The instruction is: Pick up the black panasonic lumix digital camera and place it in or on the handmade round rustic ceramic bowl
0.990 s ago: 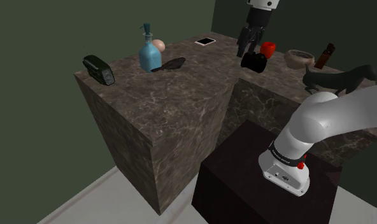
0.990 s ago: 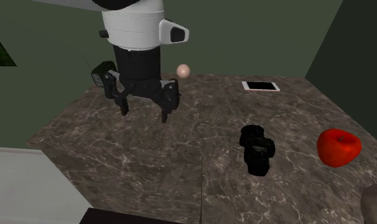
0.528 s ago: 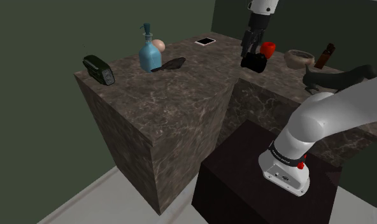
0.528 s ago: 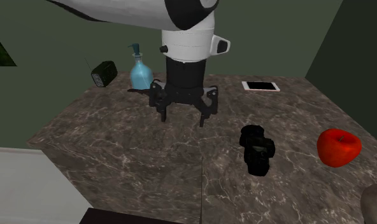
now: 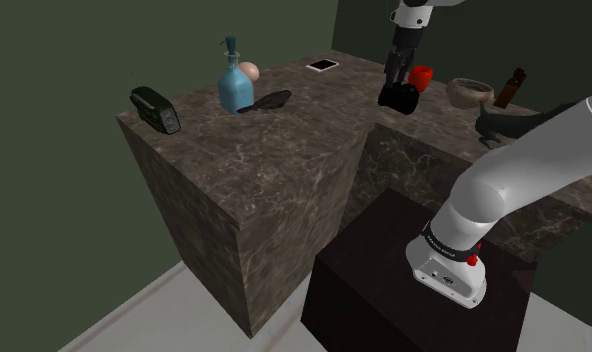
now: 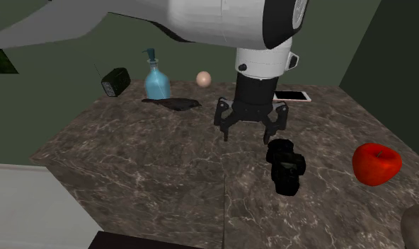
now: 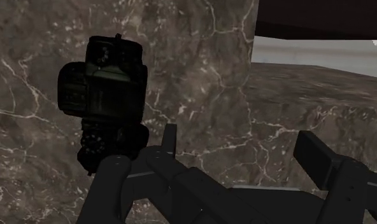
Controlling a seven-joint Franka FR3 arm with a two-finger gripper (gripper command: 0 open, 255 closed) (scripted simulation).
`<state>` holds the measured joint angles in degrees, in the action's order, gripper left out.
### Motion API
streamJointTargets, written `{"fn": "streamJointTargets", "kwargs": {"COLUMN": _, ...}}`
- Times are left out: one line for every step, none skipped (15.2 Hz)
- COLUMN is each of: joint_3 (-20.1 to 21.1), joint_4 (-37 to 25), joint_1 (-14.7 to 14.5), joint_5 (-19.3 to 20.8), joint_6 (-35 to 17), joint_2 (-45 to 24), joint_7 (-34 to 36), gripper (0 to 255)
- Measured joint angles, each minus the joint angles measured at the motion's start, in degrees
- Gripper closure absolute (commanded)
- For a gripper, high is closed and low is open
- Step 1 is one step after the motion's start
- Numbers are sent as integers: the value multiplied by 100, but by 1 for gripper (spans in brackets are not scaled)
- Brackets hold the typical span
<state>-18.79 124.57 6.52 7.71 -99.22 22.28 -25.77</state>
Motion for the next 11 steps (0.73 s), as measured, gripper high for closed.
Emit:
{"fn": "streamJointTargets", "kwargs": {"joint_3": -75, "joint_4": -83, "joint_1": 19, "joint_5": 32, "joint_6": -45, "joint_2": -138, "joint_7": -118, "gripper": 0}}
{"fn": "streamJointTargets", "kwargs": {"joint_3": -160, "joint_4": -183, "joint_1": 35, "joint_5": 52, "joint_6": -119, "joint_2": -321, "joint_7": -245, "gripper": 0}}
{"fn": "streamJointTargets", "kwargs": {"joint_3": -253, "joint_4": -302, "joint_1": 62, "joint_5": 75, "joint_6": -159, "joint_2": -488, "joint_7": -391, "gripper": 0}}
{"fn": "streamJointTargets", "kwargs": {"joint_3": -345, "joint_4": -476, "joint_1": 79, "joint_5": 72, "joint_6": -202, "joint_2": -711, "joint_7": -540, "gripper": 0}}
{"fn": "streamJointTargets", "kwargs": {"joint_3": -442, "joint_4": -623, "joint_1": 111, "joint_5": 80, "joint_6": -238, "joint_2": -901, "joint_7": -703, "gripper": 0}}
{"fn": "streamJointTargets", "kwargs": {"joint_3": -512, "joint_4": -782, "joint_1": 131, "joint_5": 73, "joint_6": -252, "joint_2": -1084, "joint_7": -836, "gripper": 0}}
{"fn": "streamJointTargets", "kwargs": {"joint_3": -585, "joint_4": -882, "joint_1": 162, "joint_5": 75, "joint_6": -303, "joint_2": -1241, "joint_7": -968, "gripper": 0}}
{"fn": "streamJointTargets", "kwargs": {"joint_3": -654, "joint_4": -1002, "joint_1": 192, "joint_5": 62, "joint_6": -344, "joint_2": -1407, "joint_7": -1098, "gripper": 0}}
{"fn": "streamJointTargets", "kwargs": {"joint_3": -677, "joint_4": -1062, "joint_1": 199, "joint_5": 47, "joint_6": -370, "joint_2": -1501, "joint_7": -1146, "gripper": 0}}
{"fn": "streamJointTargets", "kwargs": {"joint_3": -690, "joint_4": -1045, "joint_1": 205, "joint_5": 46, "joint_6": -424, "joint_2": -1540, "joint_7": -1170, "gripper": 0}}
{"fn": "streamJointTargets", "kwargs": {"joint_3": -704, "joint_4": -1004, "joint_1": 212, "joint_5": 40, "joint_6": -502, "joint_2": -1579, "joint_7": -1188, "gripper": 0}}
